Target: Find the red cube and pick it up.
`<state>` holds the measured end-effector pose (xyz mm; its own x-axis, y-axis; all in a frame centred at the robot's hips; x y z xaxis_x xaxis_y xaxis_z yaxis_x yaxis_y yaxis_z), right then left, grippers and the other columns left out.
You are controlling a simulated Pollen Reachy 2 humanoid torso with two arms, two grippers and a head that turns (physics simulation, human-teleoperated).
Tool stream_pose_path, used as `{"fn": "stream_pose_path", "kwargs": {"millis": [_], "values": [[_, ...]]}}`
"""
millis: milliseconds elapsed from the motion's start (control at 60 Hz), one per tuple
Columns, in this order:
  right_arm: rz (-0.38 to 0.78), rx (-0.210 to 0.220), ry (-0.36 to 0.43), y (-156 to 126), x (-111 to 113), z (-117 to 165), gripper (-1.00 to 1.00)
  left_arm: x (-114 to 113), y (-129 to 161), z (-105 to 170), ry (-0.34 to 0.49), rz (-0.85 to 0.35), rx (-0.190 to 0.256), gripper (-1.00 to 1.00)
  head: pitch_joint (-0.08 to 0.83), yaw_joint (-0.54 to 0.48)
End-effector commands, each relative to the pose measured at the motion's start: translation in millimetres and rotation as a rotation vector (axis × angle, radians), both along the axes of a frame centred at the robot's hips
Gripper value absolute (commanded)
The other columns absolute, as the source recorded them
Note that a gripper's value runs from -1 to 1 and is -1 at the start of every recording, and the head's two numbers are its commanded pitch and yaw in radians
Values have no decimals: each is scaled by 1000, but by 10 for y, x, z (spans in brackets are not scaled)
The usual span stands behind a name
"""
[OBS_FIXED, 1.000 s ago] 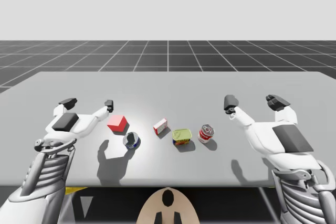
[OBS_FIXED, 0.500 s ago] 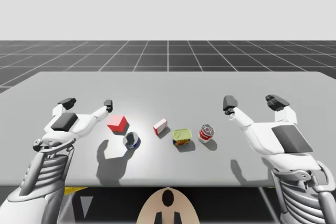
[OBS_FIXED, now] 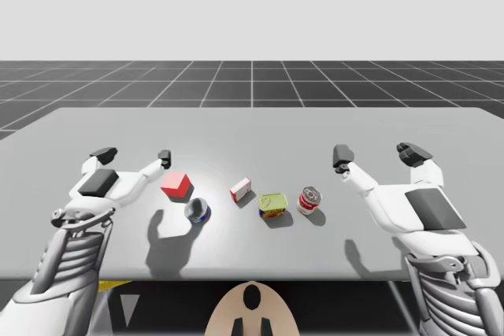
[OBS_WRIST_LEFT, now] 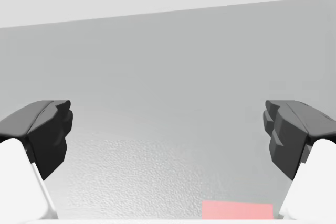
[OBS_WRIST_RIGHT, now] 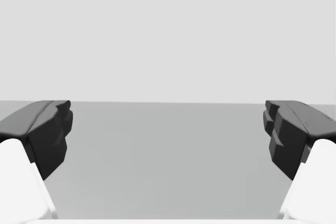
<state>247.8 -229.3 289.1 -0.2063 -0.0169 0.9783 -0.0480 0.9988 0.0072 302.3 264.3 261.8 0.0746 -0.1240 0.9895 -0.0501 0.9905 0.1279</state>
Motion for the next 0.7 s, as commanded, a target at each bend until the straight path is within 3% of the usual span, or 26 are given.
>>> {"fn": "stream_pose_path", "kwargs": {"millis": [17, 100, 233, 367, 600, 700], "values": [[3, 5, 4, 18, 1, -15, -1000, -13, -49, 5, 5, -25, -15, -1000, 636, 370], [3, 4, 4, 21, 6, -17, -1000, -19, -63, 6, 7, -34, -21, -1000, 638, 374], [1, 4, 6, 23, 11, -21, -1000, -48, -45, 27, 39, -73, -77, -1000, 634, 380], [-4, 10, 11, 30, 9, -24, -1000, -157, 39, 13, 126, -93, -128, -1000, 635, 391], [-2, 9, 11, 40, 11, -26, -1000, -114, -16, -278, 260, -84, -151, -1000, 634, 404], [-1, 6, 9, 34, 18, -27, -1000, -94, -66, -387, 301, -82, -137, -1000, 635, 411]]}}
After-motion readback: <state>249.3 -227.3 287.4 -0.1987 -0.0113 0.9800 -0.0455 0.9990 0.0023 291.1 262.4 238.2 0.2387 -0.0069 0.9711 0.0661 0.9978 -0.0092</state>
